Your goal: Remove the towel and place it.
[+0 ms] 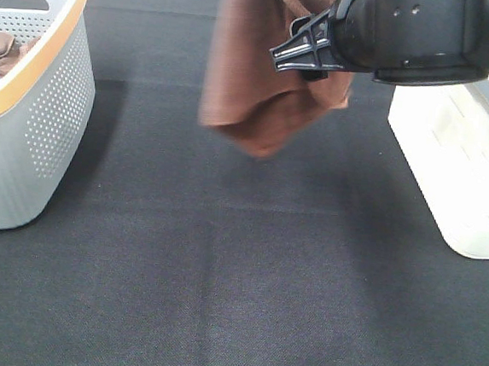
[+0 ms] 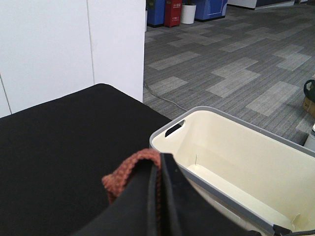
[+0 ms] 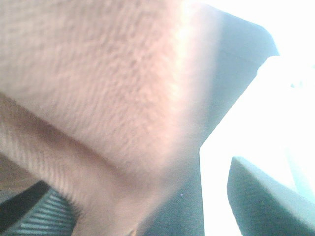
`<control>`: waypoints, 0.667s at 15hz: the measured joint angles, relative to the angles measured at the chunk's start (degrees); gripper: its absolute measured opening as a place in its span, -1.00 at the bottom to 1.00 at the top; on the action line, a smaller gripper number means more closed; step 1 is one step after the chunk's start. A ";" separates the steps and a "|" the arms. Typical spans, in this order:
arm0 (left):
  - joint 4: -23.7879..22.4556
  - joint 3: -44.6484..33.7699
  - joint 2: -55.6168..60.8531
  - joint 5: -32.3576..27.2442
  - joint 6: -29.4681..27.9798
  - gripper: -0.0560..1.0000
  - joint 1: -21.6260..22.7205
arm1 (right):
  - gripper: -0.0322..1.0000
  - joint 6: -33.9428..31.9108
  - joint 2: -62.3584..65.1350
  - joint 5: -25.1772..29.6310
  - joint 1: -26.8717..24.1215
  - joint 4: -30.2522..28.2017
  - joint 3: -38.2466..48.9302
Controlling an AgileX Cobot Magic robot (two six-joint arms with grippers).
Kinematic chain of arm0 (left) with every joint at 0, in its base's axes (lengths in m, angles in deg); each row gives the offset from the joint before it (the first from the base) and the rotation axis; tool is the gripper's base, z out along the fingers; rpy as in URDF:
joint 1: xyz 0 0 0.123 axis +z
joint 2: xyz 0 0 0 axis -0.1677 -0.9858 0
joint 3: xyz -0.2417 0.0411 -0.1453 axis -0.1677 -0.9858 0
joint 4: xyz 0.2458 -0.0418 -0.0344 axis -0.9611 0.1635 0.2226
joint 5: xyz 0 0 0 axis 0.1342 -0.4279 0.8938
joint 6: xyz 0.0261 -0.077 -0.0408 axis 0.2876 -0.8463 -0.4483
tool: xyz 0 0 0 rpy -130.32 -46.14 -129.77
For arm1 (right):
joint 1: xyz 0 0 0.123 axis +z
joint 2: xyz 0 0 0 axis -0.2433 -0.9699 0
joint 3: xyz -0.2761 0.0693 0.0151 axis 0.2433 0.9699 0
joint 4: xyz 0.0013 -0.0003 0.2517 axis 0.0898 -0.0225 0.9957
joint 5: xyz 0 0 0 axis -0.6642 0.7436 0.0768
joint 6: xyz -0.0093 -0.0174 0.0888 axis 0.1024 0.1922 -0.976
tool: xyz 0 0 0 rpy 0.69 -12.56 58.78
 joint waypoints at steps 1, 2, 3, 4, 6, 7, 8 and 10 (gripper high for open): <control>0.00 0.00 0.00 -0.11 0.00 -0.89 0.00 | 0.49 0.29 0.00 0.00 0.00 0.00 0.00; 0.00 0.00 0.00 -0.23 0.00 -0.89 0.00 | 0.43 0.34 0.00 0.00 0.00 0.06 0.00; 0.00 0.00 0.00 -0.34 0.00 -0.89 0.00 | 0.33 0.40 0.00 0.00 0.00 0.06 0.00; 0.00 0.00 0.00 -0.40 0.00 -0.89 0.00 | 0.16 0.63 0.00 0.06 0.00 0.11 0.00; -0.06 0.00 0.00 -0.40 0.00 -0.89 0.00 | -0.23 2.29 0.00 0.74 0.00 0.23 0.00; -1.20 0.00 0.00 -0.40 0.00 -0.89 0.00 | -0.43 3.27 0.00 1.03 0.00 0.23 0.00; -4.81 0.00 0.00 -0.40 0.00 -0.89 0.00 | -0.61 4.07 0.00 1.15 0.00 0.23 0.00; -13.01 0.00 0.00 -0.40 0.00 -0.89 0.00 | -0.94 4.47 0.29 1.15 0.00 0.23 0.00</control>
